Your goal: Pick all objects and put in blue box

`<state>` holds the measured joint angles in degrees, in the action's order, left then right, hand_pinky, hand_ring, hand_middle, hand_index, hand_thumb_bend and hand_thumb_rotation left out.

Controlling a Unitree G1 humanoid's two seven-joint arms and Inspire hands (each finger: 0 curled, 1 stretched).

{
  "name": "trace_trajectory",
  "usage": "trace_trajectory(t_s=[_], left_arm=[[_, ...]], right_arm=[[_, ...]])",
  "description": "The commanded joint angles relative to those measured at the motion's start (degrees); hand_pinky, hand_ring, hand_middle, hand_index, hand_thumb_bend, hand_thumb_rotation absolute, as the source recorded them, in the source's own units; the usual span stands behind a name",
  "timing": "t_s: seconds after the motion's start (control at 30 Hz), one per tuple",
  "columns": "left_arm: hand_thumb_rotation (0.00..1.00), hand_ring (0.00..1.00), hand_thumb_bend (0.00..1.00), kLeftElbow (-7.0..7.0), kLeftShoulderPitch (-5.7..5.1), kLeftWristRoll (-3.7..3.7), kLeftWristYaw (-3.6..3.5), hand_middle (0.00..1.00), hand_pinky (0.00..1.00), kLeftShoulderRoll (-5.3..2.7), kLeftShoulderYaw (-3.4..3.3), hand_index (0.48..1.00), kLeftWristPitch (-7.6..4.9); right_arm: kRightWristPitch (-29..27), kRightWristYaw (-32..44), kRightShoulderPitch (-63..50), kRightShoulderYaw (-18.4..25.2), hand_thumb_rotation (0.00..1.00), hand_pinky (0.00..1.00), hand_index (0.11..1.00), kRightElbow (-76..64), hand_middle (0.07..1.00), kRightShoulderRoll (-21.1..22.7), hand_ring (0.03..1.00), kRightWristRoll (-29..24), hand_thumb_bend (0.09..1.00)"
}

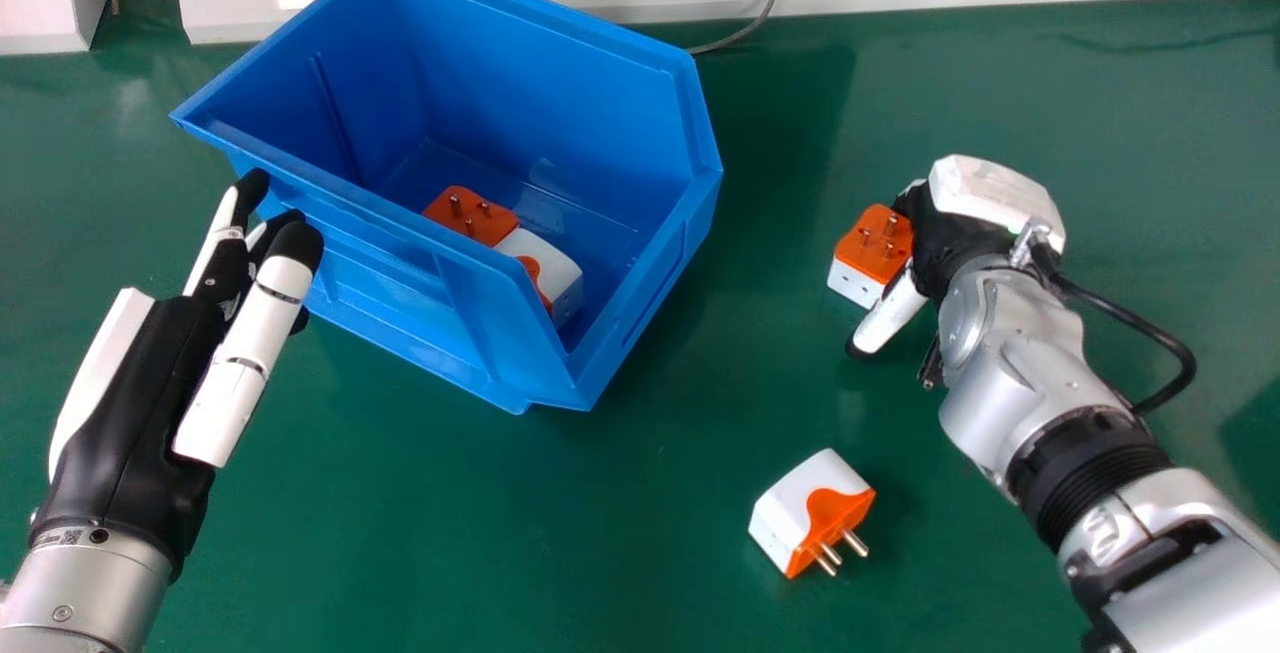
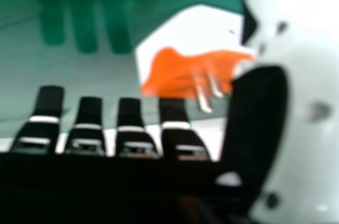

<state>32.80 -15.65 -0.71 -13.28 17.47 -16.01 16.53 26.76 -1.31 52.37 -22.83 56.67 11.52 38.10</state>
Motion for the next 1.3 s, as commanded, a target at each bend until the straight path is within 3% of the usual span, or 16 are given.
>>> trace_trajectory(t_s=[0.0,0.27,0.4,0.63,0.83,1.27], left_arm=[[1.00,0.95,0.53,1.65,-0.15,-0.65,0.02,0.96,0.88,0.33,-0.55,1.000,-0.18],[1.00,0.95,0.50,2.29,-0.28,-1.15,0.16,0.96,0.88,0.13,-0.65,1.000,0.42],[1.00,0.95,0.50,2.60,-0.38,-1.37,0.20,0.96,0.88,-0.11,-0.73,1.000,0.73],[1.00,0.95,0.50,2.87,-0.65,-1.19,0.20,0.96,0.88,-0.26,-0.63,1.000,0.59],[1.00,0.95,0.49,4.24,-1.16,-0.76,0.34,0.96,0.87,-0.42,-0.36,1.000,1.03],[1.00,0.94,0.49,4.86,-1.86,-0.34,0.34,0.96,0.86,-0.38,-0.25,1.000,0.38]], right_arm=[[-0.3,-0.9,2.7,0.0,0.02,0.82,0.723,0.5,0.899,-0.2,0.909,-0.5,0.650],[-0.4,-1.2,3.1,0.0,0.04,0.81,0.738,0.7,0.893,-0.5,0.907,-0.7,0.660],[-1.0,-2.2,2.9,0.1,0.05,0.81,0.702,1.3,0.892,-0.5,0.907,-0.9,0.664],[0.0,-2.7,2.8,0.2,0.10,0.82,0.579,0.6,0.893,-1.1,0.908,-1.0,0.574],[0.4,-3.3,3.0,0.0,0.05,0.81,0.693,1.2,0.895,-1.7,0.908,-0.9,0.664],[-1.2,-3.6,2.6,-0.4,0.04,0.81,0.666,2.8,0.895,-2.0,0.899,-0.9,0.687]])
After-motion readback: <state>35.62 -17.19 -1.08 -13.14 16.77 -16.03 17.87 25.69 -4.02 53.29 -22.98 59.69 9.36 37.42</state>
